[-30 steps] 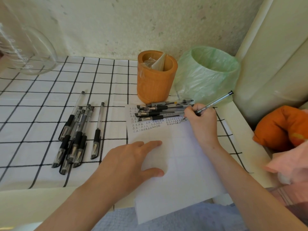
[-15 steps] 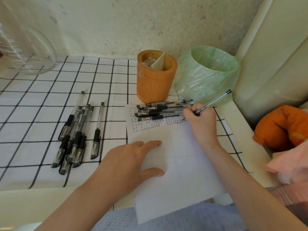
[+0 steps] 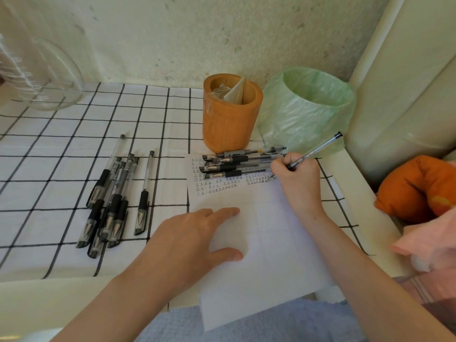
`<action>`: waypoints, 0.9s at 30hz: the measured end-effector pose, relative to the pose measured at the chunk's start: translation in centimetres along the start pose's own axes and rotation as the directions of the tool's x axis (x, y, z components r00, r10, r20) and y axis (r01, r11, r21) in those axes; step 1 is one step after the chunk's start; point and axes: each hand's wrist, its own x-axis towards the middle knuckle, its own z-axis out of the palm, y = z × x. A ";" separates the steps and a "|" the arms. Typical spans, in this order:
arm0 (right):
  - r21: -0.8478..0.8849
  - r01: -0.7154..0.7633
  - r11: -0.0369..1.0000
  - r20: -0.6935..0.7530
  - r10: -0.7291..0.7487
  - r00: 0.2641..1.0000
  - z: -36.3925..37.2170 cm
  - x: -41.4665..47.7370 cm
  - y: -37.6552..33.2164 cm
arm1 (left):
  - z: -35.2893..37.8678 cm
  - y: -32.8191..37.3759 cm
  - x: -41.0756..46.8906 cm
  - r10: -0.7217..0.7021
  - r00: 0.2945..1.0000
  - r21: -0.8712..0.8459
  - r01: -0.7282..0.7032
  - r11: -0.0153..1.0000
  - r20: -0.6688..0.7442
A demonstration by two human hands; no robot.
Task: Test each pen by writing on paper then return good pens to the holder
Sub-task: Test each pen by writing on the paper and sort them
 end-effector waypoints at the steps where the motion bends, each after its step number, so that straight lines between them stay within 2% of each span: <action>1: 0.001 -0.004 1.000 -0.001 0.004 1.000 0.0 0.0 0.0 | 0.0 0.0 0.0 0.001 1.000 -0.002 -0.001 1.000 -0.002; 22: -0.017 -0.020 1.000 0.005 0.020 1.000 -0.2 -0.1 -0.1 | -0.3 0.2 -0.1 0.019 1.000 -0.020 -0.020 1.000 -0.019; 24: 0.028 -0.093 0.995 -0.020 0.094 0.995 -0.3 0.0 -0.2 | -0.3 0.2 -0.3 0.032 0.996 -0.102 -0.041 0.994 -0.085; 27: 0.254 -0.212 0.944 -0.043 0.229 0.972 -0.9 0.4 -1.6 | -0.3 0.0 -0.3 0.002 0.987 -0.351 -0.059 0.934 -0.160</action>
